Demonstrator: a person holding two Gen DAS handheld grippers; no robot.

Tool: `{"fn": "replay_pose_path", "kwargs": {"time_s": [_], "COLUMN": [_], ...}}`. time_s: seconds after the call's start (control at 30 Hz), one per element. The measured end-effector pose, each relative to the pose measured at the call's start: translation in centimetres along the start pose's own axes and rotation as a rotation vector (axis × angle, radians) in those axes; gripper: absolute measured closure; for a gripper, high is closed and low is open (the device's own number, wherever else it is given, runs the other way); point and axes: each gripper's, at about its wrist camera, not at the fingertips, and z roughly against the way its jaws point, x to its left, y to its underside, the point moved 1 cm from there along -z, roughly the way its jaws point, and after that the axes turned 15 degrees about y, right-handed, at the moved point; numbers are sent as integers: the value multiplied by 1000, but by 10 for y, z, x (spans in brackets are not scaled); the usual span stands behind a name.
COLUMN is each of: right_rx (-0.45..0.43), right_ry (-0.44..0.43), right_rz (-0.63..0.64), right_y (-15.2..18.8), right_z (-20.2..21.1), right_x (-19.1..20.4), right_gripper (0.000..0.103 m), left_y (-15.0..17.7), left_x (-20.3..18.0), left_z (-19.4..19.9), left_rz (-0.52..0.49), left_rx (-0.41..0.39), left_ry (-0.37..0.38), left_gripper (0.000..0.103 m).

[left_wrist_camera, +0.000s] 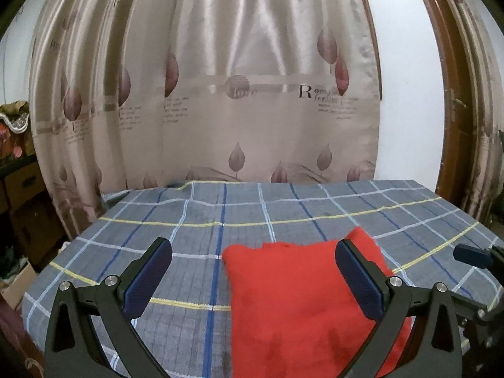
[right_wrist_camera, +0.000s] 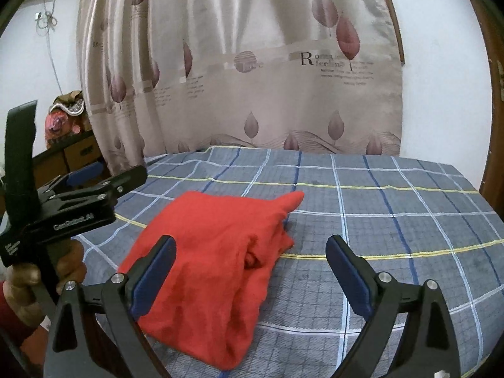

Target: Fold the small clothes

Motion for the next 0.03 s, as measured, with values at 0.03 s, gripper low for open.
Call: {"fn": "replay_pose_path", "kwargs": {"time_s": [0.03], "right_rx": [-2], "right_ry": [-1], "right_rz": [8], "right_y": [0], "right_z": [1], "right_x": [2], "right_gripper": [6], "left_y": [1], "left_x": [-1], "left_z": [0], "left_rz": [-1], "left_rx": [4], "left_ry": [-6], "left_gripper": [0]}}
